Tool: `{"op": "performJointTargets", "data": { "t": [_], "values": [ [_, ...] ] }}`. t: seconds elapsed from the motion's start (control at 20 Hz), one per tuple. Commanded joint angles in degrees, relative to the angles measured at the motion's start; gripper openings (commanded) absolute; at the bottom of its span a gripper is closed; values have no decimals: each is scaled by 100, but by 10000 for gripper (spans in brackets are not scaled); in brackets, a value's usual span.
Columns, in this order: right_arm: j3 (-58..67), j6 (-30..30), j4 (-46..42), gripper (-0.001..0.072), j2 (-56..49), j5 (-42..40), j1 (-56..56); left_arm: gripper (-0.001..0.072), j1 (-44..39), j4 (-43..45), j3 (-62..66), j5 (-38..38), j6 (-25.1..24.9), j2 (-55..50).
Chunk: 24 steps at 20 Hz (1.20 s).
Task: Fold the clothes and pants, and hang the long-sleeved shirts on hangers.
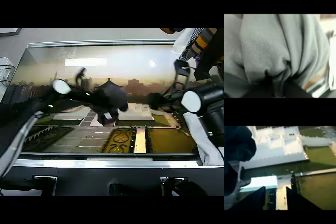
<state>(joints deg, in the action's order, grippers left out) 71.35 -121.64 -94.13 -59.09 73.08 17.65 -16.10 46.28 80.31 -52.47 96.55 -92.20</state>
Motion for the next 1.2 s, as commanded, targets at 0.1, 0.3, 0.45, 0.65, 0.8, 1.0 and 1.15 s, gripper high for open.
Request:
{"op": "performJointTargets", "data": {
  "t": [0.1, 0.3, 0.45, 0.65, 0.8, 1.0, 1.15],
  "values": [
    [-9, 343, 970, 451, -109, 66, -1897, 542, -398, -66, 4, -345, 66, -219],
    [-20, 2367, 3569, 475, -1152, 44, -3274, 542, 553, 435, 4, -1012, -225, 638],
    [-20, 3397, 4570, 474, -2133, -76, -3174, 543, 1263, 1309, -7, -1655, -225, 1226],
    [-17, 4094, 5403, 475, -3285, -481, -2647, 542, 2094, 1626, -299, -2070, -225, 1766],
    [-17, 4516, 6218, 474, -3862, -874, -2236, 542, 2435, 1615, -782, -2124, -227, 2061],
    [-11, 4605, 6310, 470, -4197, -1375, -1740, 542, 2481, 1357, -1810, -1991, -229, 2293],
    [-11, 4599, 6194, 150, -4245, -1563, -1561, 541, 2326, 852, -2608, -1272, -229, 2293]
  ]
}}
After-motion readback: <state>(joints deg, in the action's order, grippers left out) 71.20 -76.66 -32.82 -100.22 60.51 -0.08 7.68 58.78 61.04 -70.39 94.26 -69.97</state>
